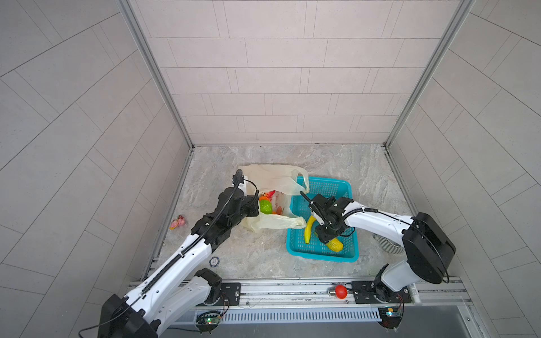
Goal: Place the fruits into the plastic bag
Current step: 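Lower the right gripper and grasp the green cucumber, then carry the green cucumber into the open bag and release it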
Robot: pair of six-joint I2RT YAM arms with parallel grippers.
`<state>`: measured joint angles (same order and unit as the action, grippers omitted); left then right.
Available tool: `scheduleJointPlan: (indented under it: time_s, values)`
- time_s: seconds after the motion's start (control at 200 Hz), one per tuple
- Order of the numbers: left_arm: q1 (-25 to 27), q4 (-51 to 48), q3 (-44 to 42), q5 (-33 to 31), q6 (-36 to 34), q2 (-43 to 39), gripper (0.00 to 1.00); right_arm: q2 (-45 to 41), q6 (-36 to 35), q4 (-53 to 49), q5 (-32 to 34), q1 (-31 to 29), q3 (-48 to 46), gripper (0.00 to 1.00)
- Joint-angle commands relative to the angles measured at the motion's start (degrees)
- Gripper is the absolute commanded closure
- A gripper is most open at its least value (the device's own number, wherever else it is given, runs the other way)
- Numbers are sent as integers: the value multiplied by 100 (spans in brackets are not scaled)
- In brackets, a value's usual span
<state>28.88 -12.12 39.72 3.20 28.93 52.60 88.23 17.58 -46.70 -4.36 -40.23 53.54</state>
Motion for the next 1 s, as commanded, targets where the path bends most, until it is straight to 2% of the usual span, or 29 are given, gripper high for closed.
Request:
scheduleJointPlan:
  time_s: [0.0, 0.06, 0.115, 0.21, 0.33, 0.5, 0.686, 0.751, 0.816, 0.996]
  values:
    - [-14, -121, 113, -84, -26, -99, 100, -15, -78, -51, 65, -21, -118, 47]
    - [-11, -139, 109, -97, -28, -123, 100, -33, -85, -20, 58, -16, -165, 53]
    - [-12, -142, 121, -97, -27, -142, 100, -59, -97, -6, 75, 5, -186, 66]
    - [-11, -159, 147, -79, -35, -147, 100, -182, -90, -6, 110, 39, -140, 75]
    - [-12, -182, 178, -40, -52, -139, 100, -545, -111, -24, 214, 53, 198, 78]
    - [-6, -179, 176, 5, -37, -157, 100, -870, -282, 83, 353, 49, 1151, 79]
    - [1, -177, 127, 26, 24, -206, 100, -952, -581, 1373, -102, -15, 1546, 79]
    - [10, -177, 112, 40, 59, -223, 100, -972, -599, 2021, -348, -72, 1466, 79]
    - [13, -177, 110, 47, 74, -239, 100, -874, -503, 2552, -879, -79, 1436, 79]
    - [47, -151, 150, 23, 69, -211, 100, -195, -14, 3567, -1993, -277, 1502, 78]
